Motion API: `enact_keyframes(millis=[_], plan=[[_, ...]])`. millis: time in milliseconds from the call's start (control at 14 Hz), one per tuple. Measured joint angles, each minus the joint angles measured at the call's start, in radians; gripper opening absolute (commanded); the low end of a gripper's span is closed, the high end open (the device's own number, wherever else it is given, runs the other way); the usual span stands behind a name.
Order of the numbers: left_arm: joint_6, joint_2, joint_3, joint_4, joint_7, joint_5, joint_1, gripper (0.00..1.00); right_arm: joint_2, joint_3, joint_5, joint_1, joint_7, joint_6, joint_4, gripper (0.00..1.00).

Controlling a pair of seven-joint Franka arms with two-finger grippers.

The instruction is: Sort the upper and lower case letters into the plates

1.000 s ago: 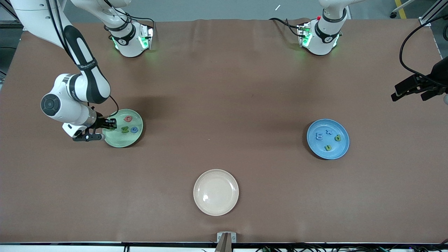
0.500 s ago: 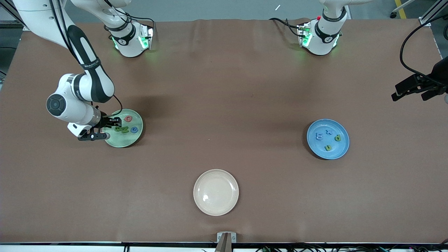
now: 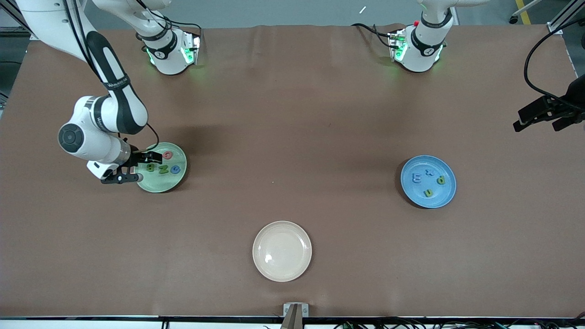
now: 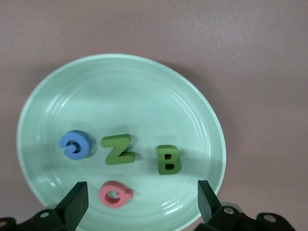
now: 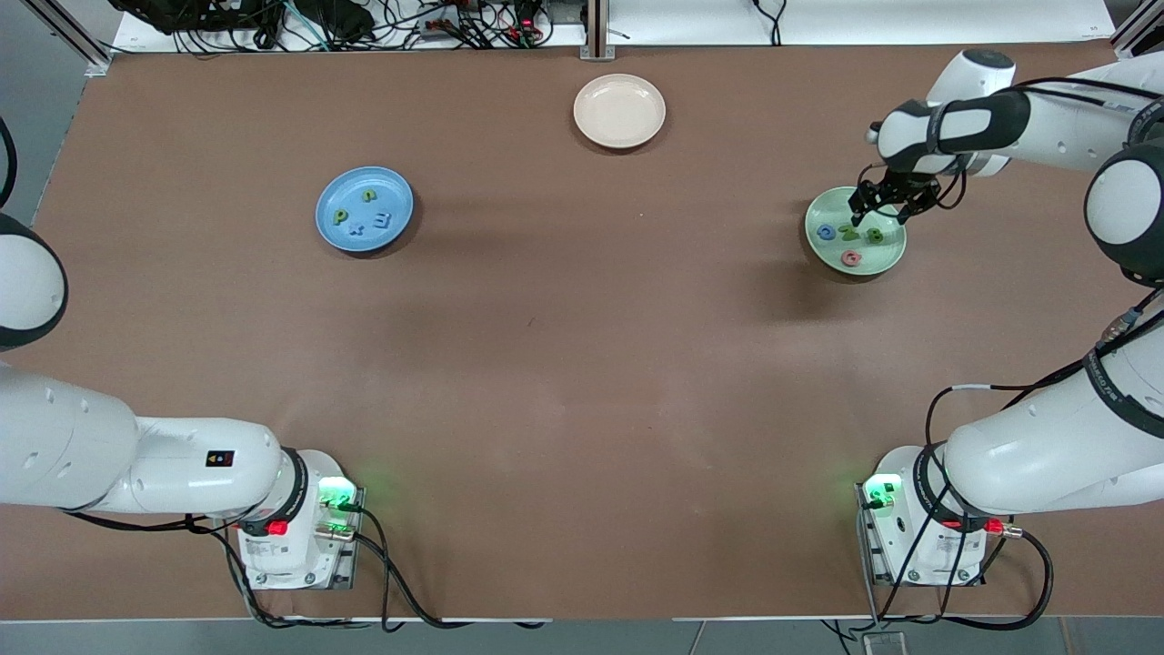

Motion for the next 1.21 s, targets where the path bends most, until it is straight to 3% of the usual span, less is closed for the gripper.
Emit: enact_keyframes(millis=[357, 643, 1214], plan=[[0.000, -0.002, -0.002, 0.004, 0.000, 0.020, -0.007, 1.00, -0.112, -0.001, -0.004, 0.000, 0.037, -0.360, 0.204, 1.00], [0.000, -0.018, -0.027, 0.006, 0.001, 0.022, -0.013, 1.00, -0.145, -0.010, -0.081, -0.009, 0.045, -0.593, 0.401, 1.00], [0.000, -0.024, -0.028, 0.006, 0.001, 0.024, -0.011, 1.00, -0.144, -0.017, -0.105, -0.048, 0.045, -0.754, 0.627, 1.00]])
